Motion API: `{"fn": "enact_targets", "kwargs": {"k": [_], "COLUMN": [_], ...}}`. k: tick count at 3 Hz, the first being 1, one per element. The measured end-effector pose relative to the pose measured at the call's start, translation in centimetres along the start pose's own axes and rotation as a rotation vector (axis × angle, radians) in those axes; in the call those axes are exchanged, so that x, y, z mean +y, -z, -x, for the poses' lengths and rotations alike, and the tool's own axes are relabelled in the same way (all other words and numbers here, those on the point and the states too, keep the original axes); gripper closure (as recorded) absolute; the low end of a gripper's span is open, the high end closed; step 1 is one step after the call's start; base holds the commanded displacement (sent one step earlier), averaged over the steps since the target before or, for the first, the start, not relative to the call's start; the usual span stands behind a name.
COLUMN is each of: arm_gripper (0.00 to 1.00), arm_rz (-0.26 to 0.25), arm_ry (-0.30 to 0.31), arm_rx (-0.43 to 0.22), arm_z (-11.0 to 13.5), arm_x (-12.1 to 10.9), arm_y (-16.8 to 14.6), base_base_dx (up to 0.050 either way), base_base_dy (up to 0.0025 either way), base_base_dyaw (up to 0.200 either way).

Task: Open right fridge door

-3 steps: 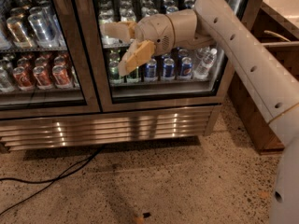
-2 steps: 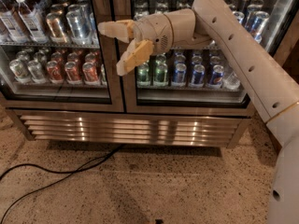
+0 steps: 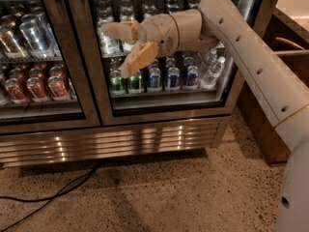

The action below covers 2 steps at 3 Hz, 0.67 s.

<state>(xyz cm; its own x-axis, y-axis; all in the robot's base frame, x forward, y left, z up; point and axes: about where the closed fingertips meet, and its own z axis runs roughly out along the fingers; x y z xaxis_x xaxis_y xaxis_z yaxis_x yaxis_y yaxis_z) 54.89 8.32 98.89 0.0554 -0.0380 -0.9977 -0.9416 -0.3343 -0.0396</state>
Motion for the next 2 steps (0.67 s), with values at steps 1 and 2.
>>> {"fn": "enact_targets", "kwargs": {"k": [1, 2], "arm_gripper": [0.0, 0.0], "arm_rz": [-0.065, -0.125], "arm_ry": [0.012, 0.024], "arm_rx": [-0.024, -0.046], "arm_z": [0.5, 0.97], "arm_x": [0.05, 0.12], "arm_y": [0.14, 0.32], "base_base_dx": [0.0, 0.0], "base_base_dy": [0.0, 0.0], "base_base_dyaw": [0.0, 0.0]}}
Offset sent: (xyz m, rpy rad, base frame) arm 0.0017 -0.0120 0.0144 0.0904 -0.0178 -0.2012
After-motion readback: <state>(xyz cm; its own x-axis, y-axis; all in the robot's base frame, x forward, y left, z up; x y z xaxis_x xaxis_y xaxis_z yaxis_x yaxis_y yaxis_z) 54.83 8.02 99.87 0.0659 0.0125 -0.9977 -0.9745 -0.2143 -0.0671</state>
